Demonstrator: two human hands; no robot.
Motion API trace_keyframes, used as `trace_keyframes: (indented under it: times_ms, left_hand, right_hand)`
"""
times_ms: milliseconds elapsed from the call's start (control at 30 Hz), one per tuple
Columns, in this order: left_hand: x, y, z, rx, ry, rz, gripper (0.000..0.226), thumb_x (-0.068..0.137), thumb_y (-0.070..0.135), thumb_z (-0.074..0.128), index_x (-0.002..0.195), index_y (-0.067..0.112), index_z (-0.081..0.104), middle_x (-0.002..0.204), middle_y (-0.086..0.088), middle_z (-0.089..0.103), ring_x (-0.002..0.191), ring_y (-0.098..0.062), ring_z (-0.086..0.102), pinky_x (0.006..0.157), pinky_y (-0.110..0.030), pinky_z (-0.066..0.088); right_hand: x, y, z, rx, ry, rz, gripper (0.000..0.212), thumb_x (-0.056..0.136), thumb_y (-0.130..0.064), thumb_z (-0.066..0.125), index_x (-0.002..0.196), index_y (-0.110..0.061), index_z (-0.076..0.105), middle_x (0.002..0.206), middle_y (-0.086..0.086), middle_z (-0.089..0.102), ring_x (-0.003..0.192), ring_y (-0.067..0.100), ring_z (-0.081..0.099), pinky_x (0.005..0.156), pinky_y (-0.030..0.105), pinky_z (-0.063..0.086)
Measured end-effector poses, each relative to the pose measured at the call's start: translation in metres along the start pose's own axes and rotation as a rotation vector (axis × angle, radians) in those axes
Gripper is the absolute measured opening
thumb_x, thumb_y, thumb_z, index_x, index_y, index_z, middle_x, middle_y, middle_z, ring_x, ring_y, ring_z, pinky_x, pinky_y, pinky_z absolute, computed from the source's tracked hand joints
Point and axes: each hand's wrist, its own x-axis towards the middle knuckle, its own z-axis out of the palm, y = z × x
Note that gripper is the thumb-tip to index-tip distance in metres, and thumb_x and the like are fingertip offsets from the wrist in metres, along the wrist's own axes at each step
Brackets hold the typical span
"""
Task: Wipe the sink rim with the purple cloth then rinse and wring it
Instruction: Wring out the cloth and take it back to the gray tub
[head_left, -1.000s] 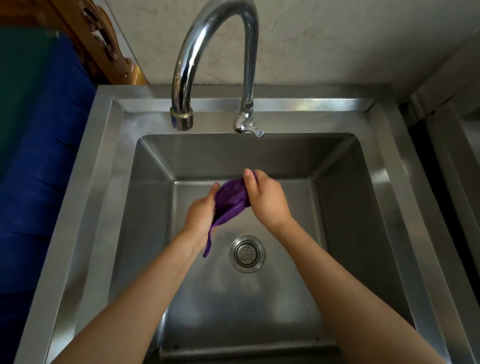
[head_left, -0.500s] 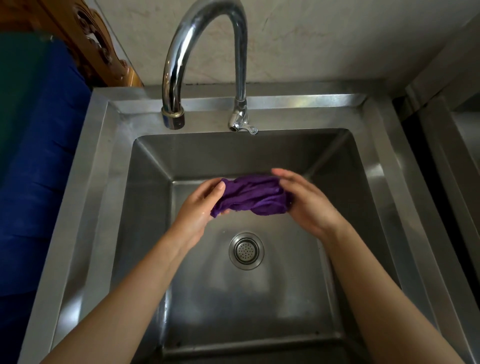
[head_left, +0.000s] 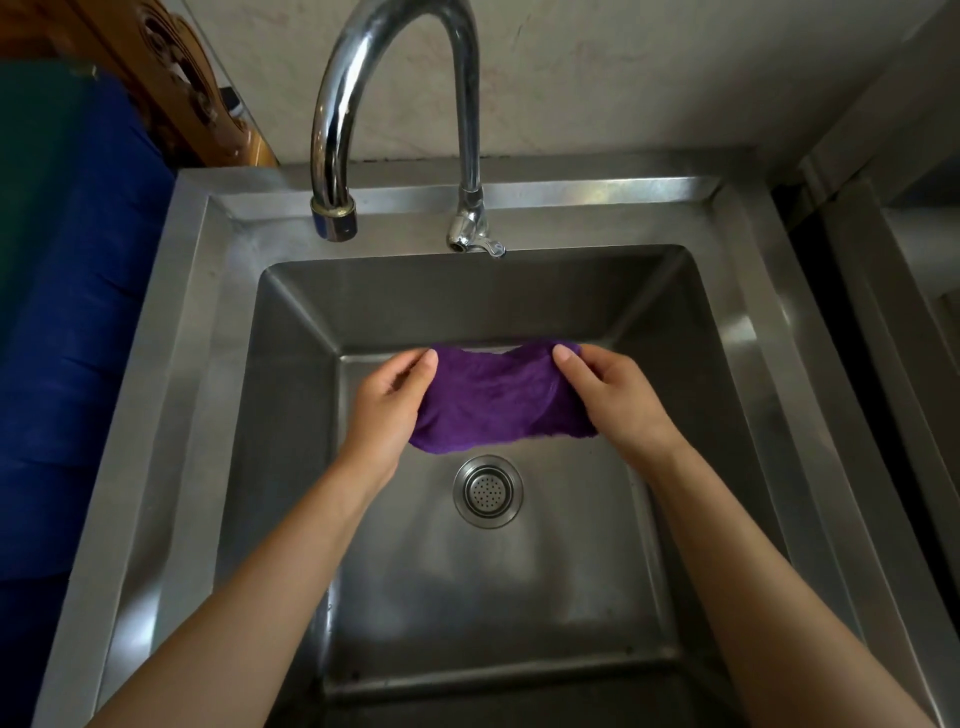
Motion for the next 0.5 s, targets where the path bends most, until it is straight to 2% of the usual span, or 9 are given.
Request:
trace_keyframes:
  times_ms: [100,167,233,300,333,433,500]
  left_hand:
    - [0.001,0.0,-0.001,0.368,0.006,0.169,0.018,0.086,0.009,0.061,0.103,0.012,0.065,0.089,0.007,0.061,0.076,0.007,0.056,0.074,-0.012,0.045]
    - [-0.005,0.006,0.008,0.472,0.027,0.285,0.024,0.081,0.007,0.065,0.103,0.015,0.063,0.091,0.002,0.056,0.078,-0.003,0.055,0.073,-0.017,0.047]
    - [-0.023,0.021,0.027,0.321,-0.145,0.202,0.019,0.08,0.017,0.065,0.097,0.026,0.06,0.087,0.002,0.06,0.077,-0.006,0.059,0.073,-0.017,0.049]
    - [-0.037,0.035,0.048,0.125,-0.303,0.07,0.018,0.079,0.026,0.06,0.095,0.033,0.056,0.088,0.002,0.066,0.083,-0.015,0.065,0.08,-0.029,0.053]
    - [-0.04,0.039,0.054,0.076,-0.317,0.06,0.018,0.079,0.025,0.059,0.095,0.033,0.055,0.09,0.002,0.066,0.085,-0.016,0.065,0.084,-0.031,0.053]
    - [-0.043,0.057,0.06,0.045,-0.322,0.124,0.02,0.083,0.013,0.064,0.092,0.028,0.055,0.088,0.005,0.066,0.083,-0.006,0.063,0.083,-0.021,0.049]
    - [-0.044,0.066,0.062,0.112,-0.335,0.155,0.02,0.083,0.008,0.065,0.085,0.026,0.056,0.081,0.004,0.065,0.076,-0.006,0.062,0.078,-0.021,0.049]
  right_hand:
    - [-0.006,-0.012,0.001,0.192,0.01,0.091,0.028,0.093,-0.027,0.054,0.093,-0.002,0.065,0.085,0.015,0.062,0.078,0.025,0.058,0.075,0.038,0.047]
    - [-0.01,-0.02,0.005,0.321,0.021,0.147,0.021,0.093,-0.022,0.053,0.093,-0.004,0.064,0.086,0.017,0.061,0.078,0.028,0.057,0.074,0.037,0.048]
    - [-0.013,-0.026,0.008,0.329,0.0,0.143,0.015,0.094,-0.017,0.051,0.088,-0.009,0.062,0.082,0.015,0.06,0.073,0.024,0.054,0.066,0.032,0.046]
    - [-0.016,-0.034,0.001,0.252,-0.029,0.098,0.015,0.095,-0.015,0.049,0.087,-0.011,0.061,0.08,0.014,0.059,0.07,0.024,0.053,0.064,0.033,0.044]
    - [-0.018,-0.04,-0.005,0.179,-0.043,0.064,0.016,0.095,-0.015,0.049,0.088,-0.011,0.062,0.081,0.015,0.06,0.071,0.025,0.053,0.065,0.034,0.043]
    - [-0.026,-0.059,-0.03,-0.036,-0.088,-0.041,0.021,0.094,-0.02,0.051,0.086,-0.009,0.067,0.077,0.009,0.063,0.07,0.018,0.055,0.065,0.028,0.044]
    - [-0.032,-0.073,-0.039,-0.187,-0.086,-0.09,0.028,0.093,-0.028,0.053,0.074,-0.014,0.068,0.066,0.004,0.061,0.063,0.013,0.053,0.062,0.028,0.041]
